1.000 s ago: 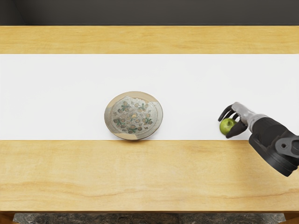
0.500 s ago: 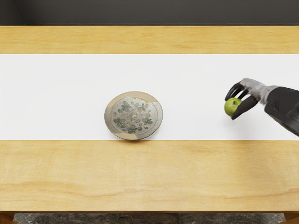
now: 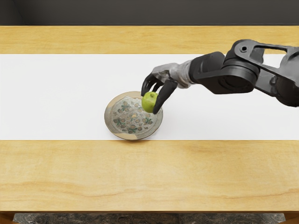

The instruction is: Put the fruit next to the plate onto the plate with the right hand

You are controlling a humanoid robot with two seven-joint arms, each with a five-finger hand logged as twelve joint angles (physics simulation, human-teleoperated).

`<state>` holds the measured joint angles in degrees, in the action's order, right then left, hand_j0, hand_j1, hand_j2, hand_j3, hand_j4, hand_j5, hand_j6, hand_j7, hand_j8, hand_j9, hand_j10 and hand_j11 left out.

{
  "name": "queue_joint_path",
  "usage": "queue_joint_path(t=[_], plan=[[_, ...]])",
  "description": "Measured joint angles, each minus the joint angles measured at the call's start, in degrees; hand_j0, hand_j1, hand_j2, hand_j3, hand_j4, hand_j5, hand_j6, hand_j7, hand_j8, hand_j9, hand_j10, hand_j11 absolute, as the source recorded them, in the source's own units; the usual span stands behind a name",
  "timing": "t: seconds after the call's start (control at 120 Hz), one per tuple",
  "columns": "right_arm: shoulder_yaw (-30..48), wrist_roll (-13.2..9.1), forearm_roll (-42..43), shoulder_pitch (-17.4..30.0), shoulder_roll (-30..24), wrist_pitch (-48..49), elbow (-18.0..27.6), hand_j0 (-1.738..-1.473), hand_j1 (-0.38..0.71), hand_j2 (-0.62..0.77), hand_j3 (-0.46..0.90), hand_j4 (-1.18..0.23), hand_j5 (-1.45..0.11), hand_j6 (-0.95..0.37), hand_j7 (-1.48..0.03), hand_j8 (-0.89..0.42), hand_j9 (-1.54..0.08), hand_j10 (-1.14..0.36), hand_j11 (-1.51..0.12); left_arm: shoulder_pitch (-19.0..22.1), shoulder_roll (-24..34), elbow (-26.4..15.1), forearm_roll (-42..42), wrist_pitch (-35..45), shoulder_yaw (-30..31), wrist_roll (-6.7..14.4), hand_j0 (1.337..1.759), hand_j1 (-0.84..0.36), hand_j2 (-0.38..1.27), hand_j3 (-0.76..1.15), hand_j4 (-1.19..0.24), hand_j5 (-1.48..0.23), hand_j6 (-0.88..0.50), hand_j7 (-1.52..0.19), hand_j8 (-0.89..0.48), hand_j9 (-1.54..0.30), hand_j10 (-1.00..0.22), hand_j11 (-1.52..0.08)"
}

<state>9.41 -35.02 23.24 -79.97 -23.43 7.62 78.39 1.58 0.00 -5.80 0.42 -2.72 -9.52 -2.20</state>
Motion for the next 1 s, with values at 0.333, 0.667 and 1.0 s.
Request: queue_joint_path(t=[0.333,0.667,1.0], plan=[[-0.43,0.02,3.63,-0.52,15.19,0.47,-13.36,-1.658,0.35,0.43,0.00,-0.72,-1.06,-0.39,-0.99,-0.33,-1.02,-0.61,-1.02,0.00,0.00,0.00,0.00,-0.01,0.00,0.00,1.658,0.05,0.05,0.00,-0.25,-0.32,-0.25,-0.32,-0.25,-0.32,-0.25,-0.32],[-0.09,0.02,3.87,0.71,15.57,0.32,-14.44,-1.658,0.07,0.08,0.00,-0.39,-0.53,-0.30,-0.51,-0.29,-0.52,-0.37,-0.52,0.00,0.00,0.00,0.01,-0.01,0.01,0.00,1.658,0.05,0.05,0.00,-0.25,-0.32,-0.25,-0.32,-0.25,-0.32,-0.25,-0.32],[7.95,0.02,-3.86,3.43,11.12,7.82,-11.64,-1.658,-0.20,0.00,0.00,-0.14,-0.18,-0.12,-0.18,-0.12,-0.18,-0.13,-0.18,0.00,0.00,0.00,0.00,-0.01,0.00,0.00,1.658,0.05,0.05,0.00,-0.25,-0.32,-0.25,-0.32,-0.25,-0.32,-0.25,-0.32]])
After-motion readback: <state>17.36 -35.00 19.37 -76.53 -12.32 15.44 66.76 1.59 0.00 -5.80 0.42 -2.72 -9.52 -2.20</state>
